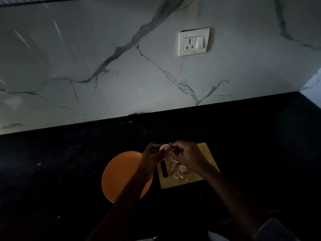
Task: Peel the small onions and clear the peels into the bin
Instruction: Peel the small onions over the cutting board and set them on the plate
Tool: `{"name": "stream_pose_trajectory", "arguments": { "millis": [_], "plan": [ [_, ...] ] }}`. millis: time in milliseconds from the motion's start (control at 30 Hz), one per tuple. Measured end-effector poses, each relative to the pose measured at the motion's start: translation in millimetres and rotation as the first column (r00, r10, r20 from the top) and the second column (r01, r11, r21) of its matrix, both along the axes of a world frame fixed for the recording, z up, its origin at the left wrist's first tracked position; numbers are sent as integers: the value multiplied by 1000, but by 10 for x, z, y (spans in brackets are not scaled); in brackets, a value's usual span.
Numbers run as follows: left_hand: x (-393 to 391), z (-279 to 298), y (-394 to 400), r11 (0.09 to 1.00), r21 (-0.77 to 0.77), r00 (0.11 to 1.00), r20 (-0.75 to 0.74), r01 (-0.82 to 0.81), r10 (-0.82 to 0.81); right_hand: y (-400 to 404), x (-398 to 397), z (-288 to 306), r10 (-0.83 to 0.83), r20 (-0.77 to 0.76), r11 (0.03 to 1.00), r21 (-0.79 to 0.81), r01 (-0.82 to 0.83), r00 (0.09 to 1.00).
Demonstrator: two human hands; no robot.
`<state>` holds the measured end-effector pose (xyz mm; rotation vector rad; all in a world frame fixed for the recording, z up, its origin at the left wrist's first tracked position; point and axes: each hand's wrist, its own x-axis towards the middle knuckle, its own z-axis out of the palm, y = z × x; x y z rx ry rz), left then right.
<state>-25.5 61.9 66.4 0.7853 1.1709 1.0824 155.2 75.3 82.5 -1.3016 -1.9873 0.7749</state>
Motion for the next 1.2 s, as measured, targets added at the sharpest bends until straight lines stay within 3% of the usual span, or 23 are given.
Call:
{"name": "stream_pose_trajectory", "arguments": {
  "millis": [167,400,667,867,1067,1200],
  "plan": [
    [26,-56,13,998,68,995,-98,-12,19,-49,-59,-33,-144,-57,990,0,144,988],
    [17,-53,76,994,108,981,-190,-11,32,-37,-89,-44,-212,-76,977,20,214,974],
    [-30,-23,153,986,146,967,-230,-81,113,30,-69,-34,-193,-97,981,8,195,976],
    [-21,-63,151,985,120,963,-228,-122,147,20,-43,-37,-69,-163,997,-47,62,984],
    [-39,-9,182,986,129,948,-286,-105,139,-13,28,-36,-103,-203,994,3,105,974],
    [-31,31,173,984,149,961,-243,-99,133,-34,14,-32,-119,-206,989,59,134,971]
  ]
}}
